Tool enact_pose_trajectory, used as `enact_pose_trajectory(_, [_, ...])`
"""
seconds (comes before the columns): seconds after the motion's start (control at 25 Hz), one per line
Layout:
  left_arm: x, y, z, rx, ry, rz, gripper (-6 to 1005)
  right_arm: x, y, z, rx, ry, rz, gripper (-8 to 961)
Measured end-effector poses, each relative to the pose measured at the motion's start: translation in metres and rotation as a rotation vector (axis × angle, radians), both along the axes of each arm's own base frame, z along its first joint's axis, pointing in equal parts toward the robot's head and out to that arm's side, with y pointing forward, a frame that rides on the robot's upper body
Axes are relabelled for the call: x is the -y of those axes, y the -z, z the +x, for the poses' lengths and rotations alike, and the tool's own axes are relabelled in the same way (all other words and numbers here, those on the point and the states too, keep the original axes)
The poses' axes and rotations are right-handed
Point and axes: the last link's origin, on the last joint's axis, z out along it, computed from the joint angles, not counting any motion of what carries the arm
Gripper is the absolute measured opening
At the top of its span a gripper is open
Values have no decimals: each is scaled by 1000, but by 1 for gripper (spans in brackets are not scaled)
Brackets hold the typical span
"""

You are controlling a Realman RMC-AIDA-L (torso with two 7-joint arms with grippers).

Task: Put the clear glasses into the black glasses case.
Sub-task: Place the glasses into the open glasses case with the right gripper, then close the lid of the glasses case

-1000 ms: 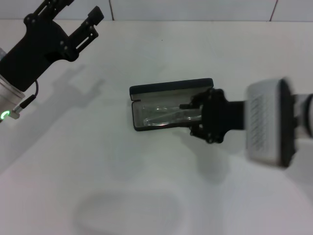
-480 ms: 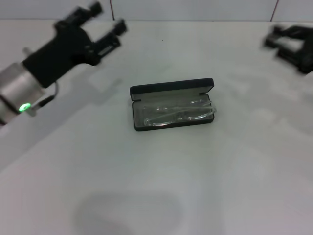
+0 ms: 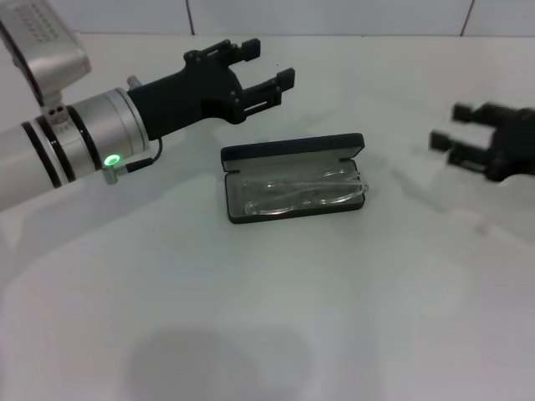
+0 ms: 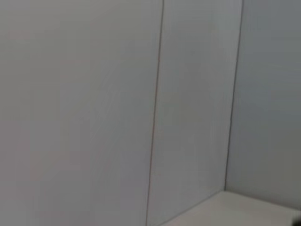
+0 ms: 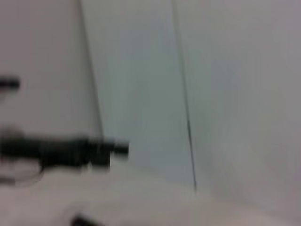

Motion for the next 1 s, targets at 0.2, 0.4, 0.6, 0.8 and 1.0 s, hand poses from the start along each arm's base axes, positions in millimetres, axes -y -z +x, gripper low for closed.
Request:
enact_pose_trajectory(0.2, [2, -6, -3, 30, -9, 18, 726, -18, 29, -8, 140, 21, -61, 565])
enact_pose_trajectory(0.4, [7, -9, -9, 39, -16, 29, 726, -27, 50, -26, 215, -21, -120, 575])
enact_pose_trajectory(0.6, [11, -13, -15, 64, -23, 52, 726, -35, 66, -36, 293, -26, -155, 574])
enact_pose_trajectory(0.8, [13, -15, -16, 73, -20, 59, 727, -41, 76, -43, 354, -26, -165, 575])
enact_pose_trajectory(1.0, [15, -15, -18, 70, -19, 63, 727, -41, 78, -49, 350, -48, -175, 575])
